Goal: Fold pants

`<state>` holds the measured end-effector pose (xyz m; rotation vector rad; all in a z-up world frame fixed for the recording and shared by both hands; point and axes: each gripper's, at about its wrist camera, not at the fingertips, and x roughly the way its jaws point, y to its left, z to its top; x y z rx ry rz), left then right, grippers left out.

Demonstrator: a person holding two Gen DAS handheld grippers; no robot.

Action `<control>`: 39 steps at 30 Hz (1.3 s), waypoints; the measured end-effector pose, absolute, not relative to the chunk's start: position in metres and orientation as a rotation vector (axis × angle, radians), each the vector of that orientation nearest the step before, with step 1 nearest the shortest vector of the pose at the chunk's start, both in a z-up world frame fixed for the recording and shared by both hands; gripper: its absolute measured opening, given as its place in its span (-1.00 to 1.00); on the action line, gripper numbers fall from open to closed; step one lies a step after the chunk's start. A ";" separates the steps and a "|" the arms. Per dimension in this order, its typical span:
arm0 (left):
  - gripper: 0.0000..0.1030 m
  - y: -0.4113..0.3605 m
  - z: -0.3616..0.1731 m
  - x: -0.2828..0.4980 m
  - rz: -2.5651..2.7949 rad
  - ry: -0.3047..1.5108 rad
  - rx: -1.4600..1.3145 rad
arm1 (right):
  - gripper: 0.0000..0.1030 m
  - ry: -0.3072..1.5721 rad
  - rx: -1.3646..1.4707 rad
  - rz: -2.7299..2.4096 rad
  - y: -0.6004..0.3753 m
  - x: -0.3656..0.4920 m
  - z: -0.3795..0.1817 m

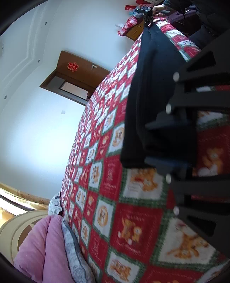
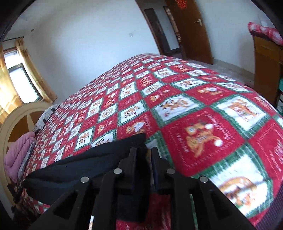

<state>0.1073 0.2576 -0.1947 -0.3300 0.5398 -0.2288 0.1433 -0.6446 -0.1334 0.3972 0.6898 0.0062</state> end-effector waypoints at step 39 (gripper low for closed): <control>0.32 0.039 -0.156 0.109 -0.467 0.624 0.101 | -0.17 0.611 0.801 -0.136 -0.588 0.087 -0.156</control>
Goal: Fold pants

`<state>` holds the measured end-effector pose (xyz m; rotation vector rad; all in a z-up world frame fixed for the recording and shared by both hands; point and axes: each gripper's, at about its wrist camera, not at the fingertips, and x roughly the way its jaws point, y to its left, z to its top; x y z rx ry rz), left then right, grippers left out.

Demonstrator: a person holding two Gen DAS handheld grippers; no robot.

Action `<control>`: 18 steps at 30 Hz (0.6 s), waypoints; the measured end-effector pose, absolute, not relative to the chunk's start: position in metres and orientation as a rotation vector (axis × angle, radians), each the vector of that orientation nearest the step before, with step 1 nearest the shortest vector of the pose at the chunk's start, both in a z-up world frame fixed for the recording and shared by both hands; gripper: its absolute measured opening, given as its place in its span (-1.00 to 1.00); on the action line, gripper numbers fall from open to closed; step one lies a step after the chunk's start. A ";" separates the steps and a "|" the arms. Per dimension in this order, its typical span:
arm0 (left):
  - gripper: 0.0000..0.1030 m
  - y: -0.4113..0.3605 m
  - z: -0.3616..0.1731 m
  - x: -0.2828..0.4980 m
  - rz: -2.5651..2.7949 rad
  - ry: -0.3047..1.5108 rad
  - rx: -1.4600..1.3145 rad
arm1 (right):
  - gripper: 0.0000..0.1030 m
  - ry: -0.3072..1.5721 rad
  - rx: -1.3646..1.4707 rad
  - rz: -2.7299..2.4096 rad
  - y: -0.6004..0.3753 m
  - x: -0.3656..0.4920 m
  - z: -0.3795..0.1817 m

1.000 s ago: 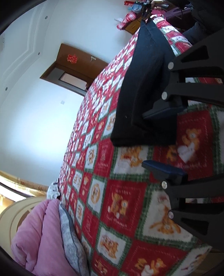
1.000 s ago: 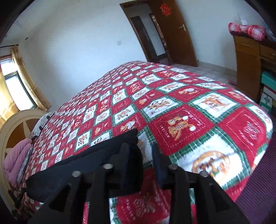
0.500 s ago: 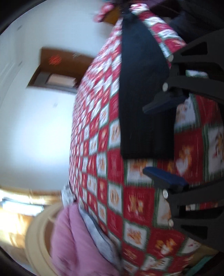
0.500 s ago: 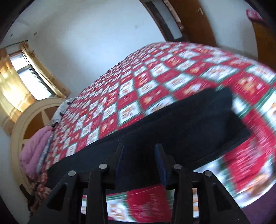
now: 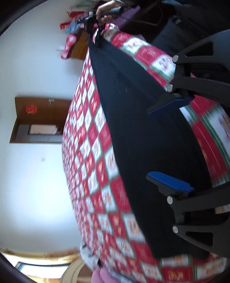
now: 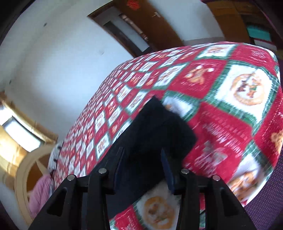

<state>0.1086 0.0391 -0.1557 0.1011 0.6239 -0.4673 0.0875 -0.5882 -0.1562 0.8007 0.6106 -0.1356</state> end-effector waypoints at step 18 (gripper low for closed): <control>0.02 -0.069 -0.198 0.136 -0.631 0.751 0.202 | -0.95 0.549 0.823 -0.076 -0.612 0.133 -0.131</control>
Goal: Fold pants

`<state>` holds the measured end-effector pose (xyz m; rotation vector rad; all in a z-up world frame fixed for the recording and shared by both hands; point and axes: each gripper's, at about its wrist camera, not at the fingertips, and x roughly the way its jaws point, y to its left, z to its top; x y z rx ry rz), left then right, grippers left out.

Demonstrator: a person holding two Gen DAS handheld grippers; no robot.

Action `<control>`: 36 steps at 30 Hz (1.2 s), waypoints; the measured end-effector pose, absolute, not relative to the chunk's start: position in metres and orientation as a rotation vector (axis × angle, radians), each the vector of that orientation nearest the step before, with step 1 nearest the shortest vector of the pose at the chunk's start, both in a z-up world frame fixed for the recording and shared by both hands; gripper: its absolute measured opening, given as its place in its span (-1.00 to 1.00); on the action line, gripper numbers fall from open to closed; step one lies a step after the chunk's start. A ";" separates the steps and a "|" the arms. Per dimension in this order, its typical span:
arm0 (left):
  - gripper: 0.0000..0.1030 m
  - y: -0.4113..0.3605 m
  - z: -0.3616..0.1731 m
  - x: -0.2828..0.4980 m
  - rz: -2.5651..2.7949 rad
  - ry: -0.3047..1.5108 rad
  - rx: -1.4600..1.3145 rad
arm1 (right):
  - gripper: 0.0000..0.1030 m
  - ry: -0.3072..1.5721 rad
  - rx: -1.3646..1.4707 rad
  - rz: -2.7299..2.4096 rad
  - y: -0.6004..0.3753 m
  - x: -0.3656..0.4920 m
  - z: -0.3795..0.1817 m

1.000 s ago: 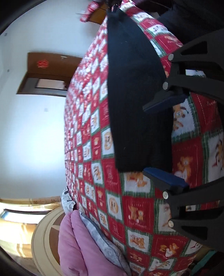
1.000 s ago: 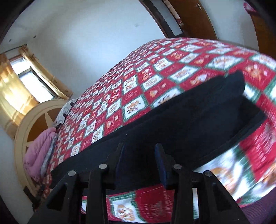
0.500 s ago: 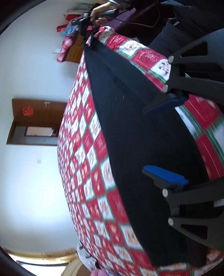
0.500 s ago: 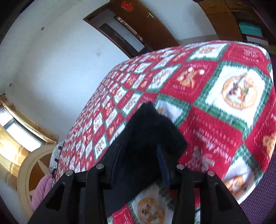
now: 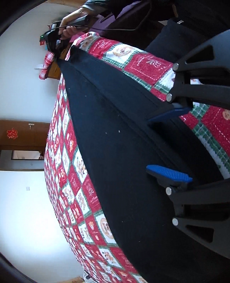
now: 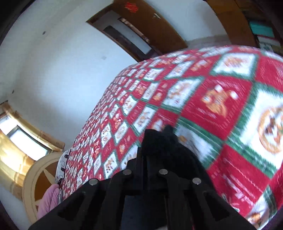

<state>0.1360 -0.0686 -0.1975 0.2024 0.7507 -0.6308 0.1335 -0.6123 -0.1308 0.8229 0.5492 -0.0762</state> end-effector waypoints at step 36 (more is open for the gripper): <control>0.19 -0.105 -0.191 0.120 -0.589 0.644 0.434 | -0.95 0.574 0.731 -0.108 -0.615 0.080 -0.170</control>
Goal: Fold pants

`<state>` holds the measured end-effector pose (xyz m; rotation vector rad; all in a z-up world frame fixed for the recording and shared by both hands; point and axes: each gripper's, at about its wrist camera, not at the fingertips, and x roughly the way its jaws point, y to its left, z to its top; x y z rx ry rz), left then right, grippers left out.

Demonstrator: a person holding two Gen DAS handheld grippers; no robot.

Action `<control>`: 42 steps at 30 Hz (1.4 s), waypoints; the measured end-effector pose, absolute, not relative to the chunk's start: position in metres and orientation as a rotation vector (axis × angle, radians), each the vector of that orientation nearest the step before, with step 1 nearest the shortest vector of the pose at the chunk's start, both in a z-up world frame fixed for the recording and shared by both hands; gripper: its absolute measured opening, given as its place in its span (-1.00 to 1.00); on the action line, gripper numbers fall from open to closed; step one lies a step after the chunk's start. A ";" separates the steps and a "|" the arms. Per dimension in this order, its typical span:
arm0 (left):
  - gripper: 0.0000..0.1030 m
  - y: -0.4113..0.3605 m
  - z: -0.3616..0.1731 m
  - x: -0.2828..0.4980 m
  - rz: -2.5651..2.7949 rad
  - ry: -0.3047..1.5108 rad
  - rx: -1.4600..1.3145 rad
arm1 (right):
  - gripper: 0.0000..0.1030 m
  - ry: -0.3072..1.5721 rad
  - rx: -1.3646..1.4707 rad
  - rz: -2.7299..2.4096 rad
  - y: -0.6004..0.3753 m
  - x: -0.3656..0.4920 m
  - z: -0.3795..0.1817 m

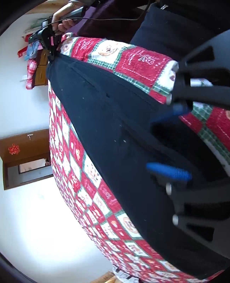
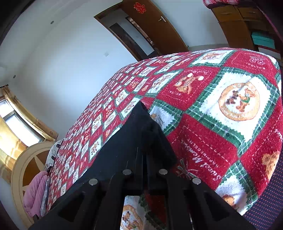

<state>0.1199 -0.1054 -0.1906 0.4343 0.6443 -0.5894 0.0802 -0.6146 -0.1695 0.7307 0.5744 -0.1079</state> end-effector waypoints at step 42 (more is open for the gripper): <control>-0.10 -0.085 -0.192 0.082 -0.630 0.649 0.397 | -0.01 0.479 0.616 -0.272 -0.625 0.048 -0.136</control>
